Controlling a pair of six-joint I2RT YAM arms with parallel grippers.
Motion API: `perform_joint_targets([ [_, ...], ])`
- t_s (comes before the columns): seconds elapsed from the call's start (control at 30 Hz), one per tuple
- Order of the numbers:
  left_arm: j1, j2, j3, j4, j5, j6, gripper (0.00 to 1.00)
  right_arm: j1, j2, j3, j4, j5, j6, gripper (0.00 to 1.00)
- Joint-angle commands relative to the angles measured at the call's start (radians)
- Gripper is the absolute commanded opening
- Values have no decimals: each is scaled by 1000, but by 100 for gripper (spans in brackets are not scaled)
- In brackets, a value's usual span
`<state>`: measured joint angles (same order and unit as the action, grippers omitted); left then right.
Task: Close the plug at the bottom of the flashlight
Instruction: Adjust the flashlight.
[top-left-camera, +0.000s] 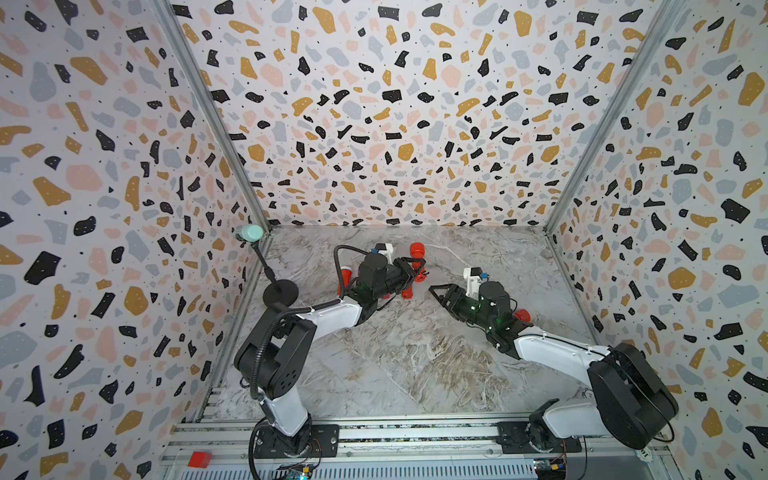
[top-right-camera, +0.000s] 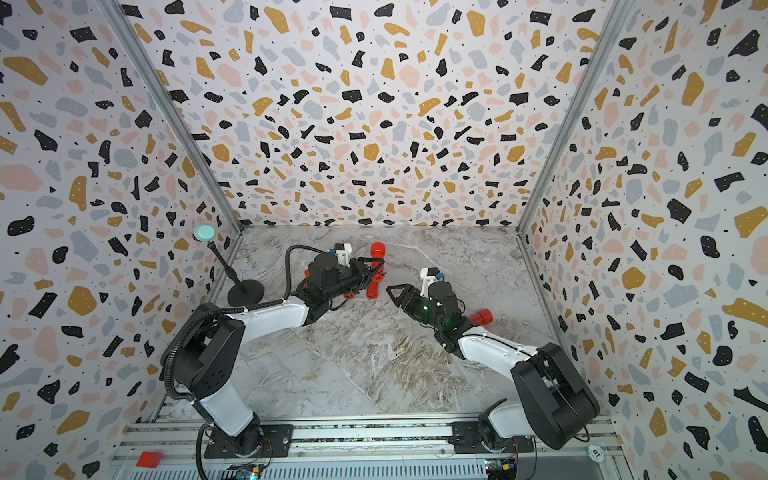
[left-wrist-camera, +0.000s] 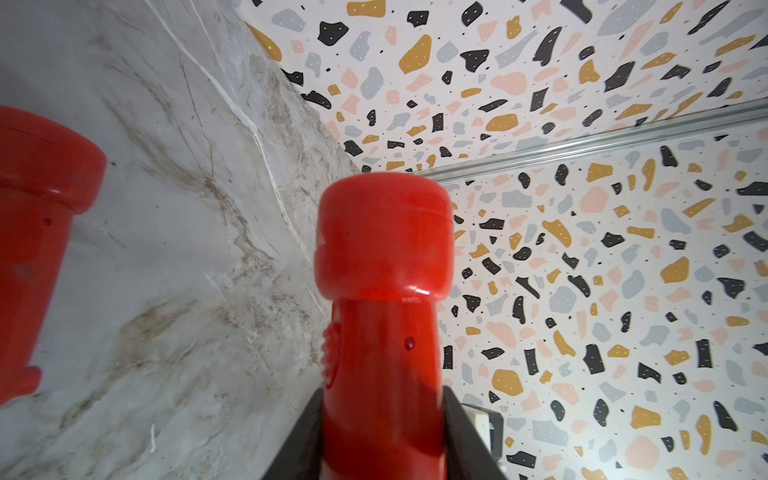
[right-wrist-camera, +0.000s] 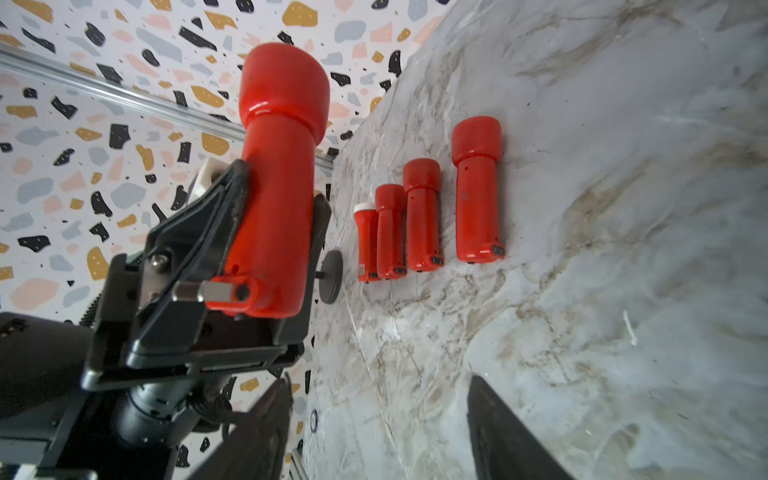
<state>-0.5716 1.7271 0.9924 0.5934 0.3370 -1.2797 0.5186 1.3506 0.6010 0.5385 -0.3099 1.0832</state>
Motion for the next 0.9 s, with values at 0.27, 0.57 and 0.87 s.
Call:
perform_joint_targets([
  [0.27, -55, -172, -112, -93, 71, 290, 0, -200, -43, 67, -73, -412, -224, 89],
  [0.57, -109, -259, -215, -75, 98, 447, 0, -182, -89, 19, 58, -416, -269, 91],
  [0.87, -139, -262, -209, -86, 99, 487, 0, -117, -73, 28, 58, -416, -294, 90],
])
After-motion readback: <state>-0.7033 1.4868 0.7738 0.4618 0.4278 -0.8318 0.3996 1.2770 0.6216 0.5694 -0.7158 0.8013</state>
